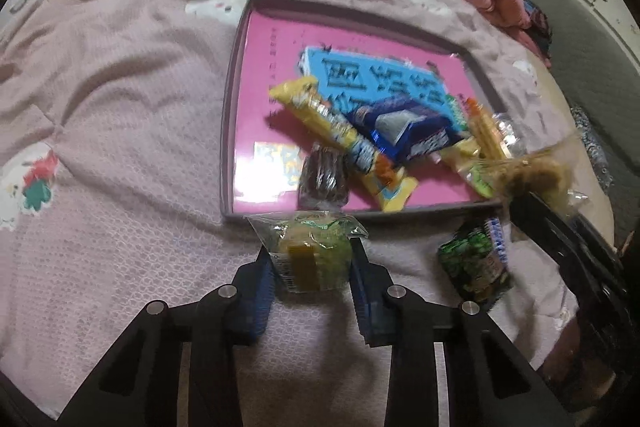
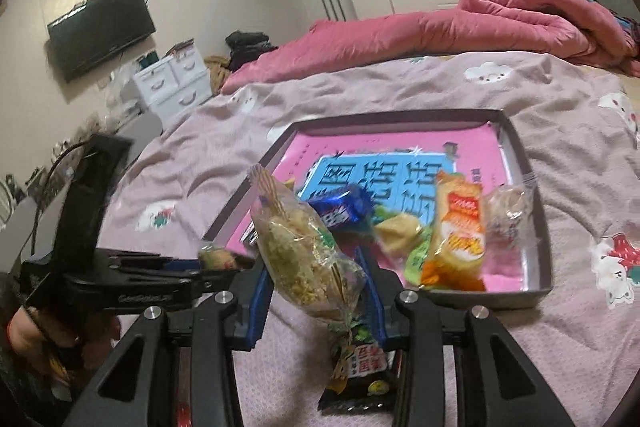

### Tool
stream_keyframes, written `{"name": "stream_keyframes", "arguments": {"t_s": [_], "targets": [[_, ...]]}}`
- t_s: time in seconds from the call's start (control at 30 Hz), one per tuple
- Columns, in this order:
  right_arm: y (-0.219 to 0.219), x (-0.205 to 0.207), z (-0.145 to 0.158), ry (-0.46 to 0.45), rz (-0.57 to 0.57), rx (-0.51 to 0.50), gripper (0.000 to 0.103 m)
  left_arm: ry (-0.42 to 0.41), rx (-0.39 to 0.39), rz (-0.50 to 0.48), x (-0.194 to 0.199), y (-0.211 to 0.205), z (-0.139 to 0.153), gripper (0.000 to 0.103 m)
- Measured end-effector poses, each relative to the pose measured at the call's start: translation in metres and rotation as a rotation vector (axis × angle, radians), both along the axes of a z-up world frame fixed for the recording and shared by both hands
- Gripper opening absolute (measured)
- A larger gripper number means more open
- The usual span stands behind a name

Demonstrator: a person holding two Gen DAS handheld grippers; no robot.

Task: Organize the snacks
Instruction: 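Place the pastry in the tray with the left tool while the right tool places the pastry bag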

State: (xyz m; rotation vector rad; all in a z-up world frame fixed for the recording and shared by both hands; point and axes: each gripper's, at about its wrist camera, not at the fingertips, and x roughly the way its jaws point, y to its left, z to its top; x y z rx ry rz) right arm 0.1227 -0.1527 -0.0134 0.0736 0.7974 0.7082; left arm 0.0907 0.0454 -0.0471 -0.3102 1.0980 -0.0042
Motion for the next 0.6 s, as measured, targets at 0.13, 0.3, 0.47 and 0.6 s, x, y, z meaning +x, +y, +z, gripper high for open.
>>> {"name": "stream_keyframes", "arguments": {"t_s": [0.13, 0.3, 0.47, 0.6], "targets": [[-0.006, 0.013, 0.002, 0.008, -0.045, 0.012, 0.041, -0.058, -0.012, 0.008, 0.002, 0.005, 0.021, 0.035], [-0.007, 0.022, 0.002, 0.009, -0.073, 0.009, 0.041, -0.087, -0.005, 0.040, 0.015, 0.013, 0.033, 0.035], [-0.002, 0.029, -0.004, 0.029, -0.055, -0.003, 0.041, -0.081, 0.023, 0.058, 0.031, 0.017, 0.031, 0.035], [0.005, 0.031, -0.010, 0.034, -0.021, -0.016, 0.041, -0.070, 0.032, 0.069, 0.040, 0.017, 0.025, 0.035]]}}
